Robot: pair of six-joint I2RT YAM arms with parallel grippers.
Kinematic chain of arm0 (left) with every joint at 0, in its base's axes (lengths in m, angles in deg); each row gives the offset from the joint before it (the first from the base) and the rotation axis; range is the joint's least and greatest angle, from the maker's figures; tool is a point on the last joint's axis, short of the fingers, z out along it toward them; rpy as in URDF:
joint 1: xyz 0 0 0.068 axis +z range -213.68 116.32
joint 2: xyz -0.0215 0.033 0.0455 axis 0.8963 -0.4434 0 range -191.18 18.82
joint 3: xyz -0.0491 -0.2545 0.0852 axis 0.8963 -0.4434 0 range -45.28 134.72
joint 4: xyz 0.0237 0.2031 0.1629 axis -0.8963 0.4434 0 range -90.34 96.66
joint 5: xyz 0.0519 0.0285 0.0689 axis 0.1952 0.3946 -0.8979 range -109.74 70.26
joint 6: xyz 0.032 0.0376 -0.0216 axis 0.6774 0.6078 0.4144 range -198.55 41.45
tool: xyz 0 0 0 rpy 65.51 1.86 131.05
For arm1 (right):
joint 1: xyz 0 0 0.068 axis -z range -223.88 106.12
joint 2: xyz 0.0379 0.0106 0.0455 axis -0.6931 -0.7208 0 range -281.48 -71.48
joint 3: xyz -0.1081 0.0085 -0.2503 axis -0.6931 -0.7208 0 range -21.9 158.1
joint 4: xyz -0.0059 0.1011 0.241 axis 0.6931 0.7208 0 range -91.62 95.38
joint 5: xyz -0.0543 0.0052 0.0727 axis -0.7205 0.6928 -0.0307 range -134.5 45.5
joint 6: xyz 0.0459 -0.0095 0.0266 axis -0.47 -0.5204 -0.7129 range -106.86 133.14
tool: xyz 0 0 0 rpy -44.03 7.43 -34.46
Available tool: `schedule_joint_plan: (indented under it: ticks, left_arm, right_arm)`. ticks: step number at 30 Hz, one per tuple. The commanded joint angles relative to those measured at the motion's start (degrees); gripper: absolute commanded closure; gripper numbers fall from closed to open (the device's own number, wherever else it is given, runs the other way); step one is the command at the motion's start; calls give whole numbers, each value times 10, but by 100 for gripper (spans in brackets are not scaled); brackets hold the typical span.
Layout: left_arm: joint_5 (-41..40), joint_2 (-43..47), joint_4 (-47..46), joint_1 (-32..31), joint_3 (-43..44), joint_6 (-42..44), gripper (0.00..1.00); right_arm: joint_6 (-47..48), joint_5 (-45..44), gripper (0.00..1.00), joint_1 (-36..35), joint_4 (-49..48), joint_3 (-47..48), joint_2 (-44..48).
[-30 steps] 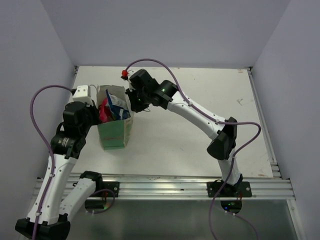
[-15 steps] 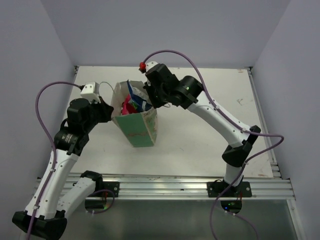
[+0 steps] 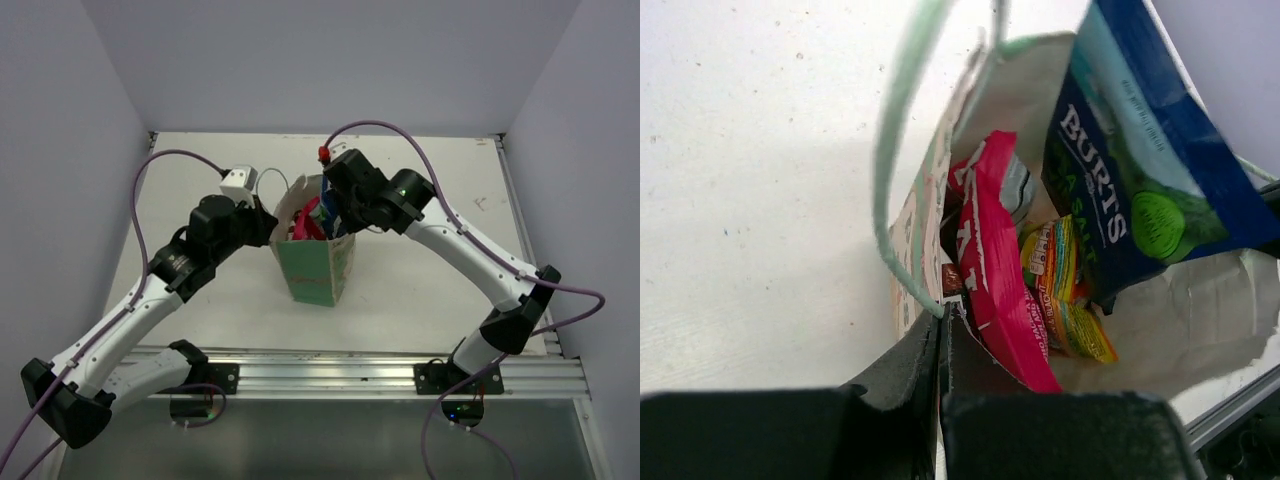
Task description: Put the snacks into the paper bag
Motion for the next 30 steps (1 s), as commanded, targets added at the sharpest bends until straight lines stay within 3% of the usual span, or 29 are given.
schedule_joint_plan:
  ticks: [1,3,4,5,6,7,8,10,13,15,19,25,28,30]
  left_arm:
    - [-16,-1,-71,-5,-10,-15,100]
    - [-6,-10,-81,-5,-19,-17,100]
    - [-4,-12,-85,-6,-23,-17,100]
    - [-3,-14,-87,-9,-22,-14,100]
    - [-3,-14,-88,-11,-21,-11,100]
    - [-3,-14,-92,-12,-10,-3,83]
    - [-6,-14,-94,-15,-3,7,75]
    - [-10,-16,-99,-19,27,17,58]
    - [-15,-30,-99,-29,87,31,41]
    - [-14,-42,-99,-37,117,34,39]
    - [-58,-45,-79,-48,205,34,34]
    - [-259,-21,-39,-48,239,113,22]
    - [-260,-25,-20,-34,238,133,18]
    - [-209,-33,-13,9,235,119,16]
  right_arm:
    - [-5,-10,100,10,-65,-48,54]
    - [-9,-13,100,16,-74,-86,61]
    - [-10,-20,93,17,-81,-95,67]
    - [-9,-21,83,17,-84,-104,71]
    - [-7,-22,57,17,-88,-103,76]
    - [-5,-24,52,16,-95,-98,81]
    - [1,-28,47,16,-96,-83,90]
    - [12,-33,43,17,-92,-54,94]
    - [21,-41,36,16,-66,29,91]
    - [22,-59,32,16,-56,85,94]
    - [16,-122,33,16,-39,145,108]
    - [39,-241,23,17,-46,92,160]
    - [36,-257,14,16,-22,100,156]
    - [27,-274,11,16,9,114,148]
